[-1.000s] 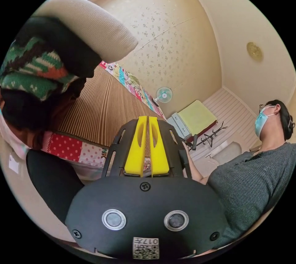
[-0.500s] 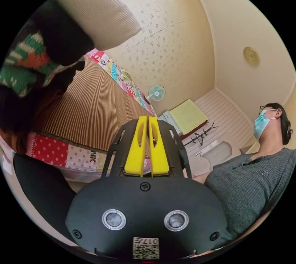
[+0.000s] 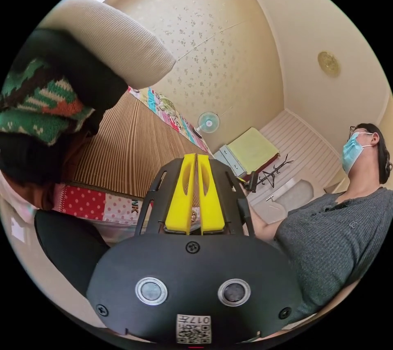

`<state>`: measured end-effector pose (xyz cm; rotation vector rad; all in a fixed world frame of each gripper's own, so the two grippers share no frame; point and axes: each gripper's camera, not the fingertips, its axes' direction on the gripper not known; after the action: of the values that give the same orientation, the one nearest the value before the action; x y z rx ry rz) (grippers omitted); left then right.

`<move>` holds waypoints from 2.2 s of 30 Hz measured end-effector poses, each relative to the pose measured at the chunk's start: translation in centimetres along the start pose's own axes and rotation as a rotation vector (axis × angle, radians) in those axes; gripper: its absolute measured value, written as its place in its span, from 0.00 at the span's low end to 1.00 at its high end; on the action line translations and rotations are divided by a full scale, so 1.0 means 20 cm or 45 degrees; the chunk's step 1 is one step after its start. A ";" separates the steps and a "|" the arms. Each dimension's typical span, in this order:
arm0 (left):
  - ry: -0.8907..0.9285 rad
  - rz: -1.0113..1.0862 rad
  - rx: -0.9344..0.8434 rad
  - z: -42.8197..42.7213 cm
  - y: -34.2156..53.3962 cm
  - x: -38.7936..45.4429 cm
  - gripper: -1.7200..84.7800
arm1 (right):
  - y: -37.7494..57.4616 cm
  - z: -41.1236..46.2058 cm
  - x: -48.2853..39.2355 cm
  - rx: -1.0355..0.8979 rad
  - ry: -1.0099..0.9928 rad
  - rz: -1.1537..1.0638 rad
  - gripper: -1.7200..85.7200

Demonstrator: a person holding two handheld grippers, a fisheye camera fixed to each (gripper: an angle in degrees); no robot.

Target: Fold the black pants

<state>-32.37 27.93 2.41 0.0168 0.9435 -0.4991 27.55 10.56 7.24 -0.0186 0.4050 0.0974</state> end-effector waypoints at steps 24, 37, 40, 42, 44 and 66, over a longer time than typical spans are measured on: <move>0.263 1.035 -0.393 1.70 0.26 1.24 0.25 | -0.21 -1.69 0.37 1.267 -0.845 -0.033 0.02; 0.319 0.379 -0.871 2.65 0.65 0.14 0.04 | 0.43 -0.56 -0.20 -0.051 -1.041 -0.469 0.08; 0.383 0.515 -0.880 2.70 0.62 0.30 0.04 | 0.60 -0.40 -0.13 -0.273 -1.296 -0.292 0.16; 0.442 0.607 -0.942 2.82 0.65 0.43 0.05 | 0.63 -0.35 -0.17 -0.333 -1.395 -0.224 0.19; 0.497 0.629 -1.041 2.97 0.71 0.49 0.05 | 0.60 -0.32 -0.27 -0.413 -1.397 -0.246 0.21; 0.297 0.402 -1.165 3.39 0.94 0.16 0.18 | 0.57 0.89 1.11 -0.384 -1.391 0.806 0.05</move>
<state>29.18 27.84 36.54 -0.6041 1.3016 0.2614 53.78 24.65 14.88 -0.1276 -0.7154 0.7539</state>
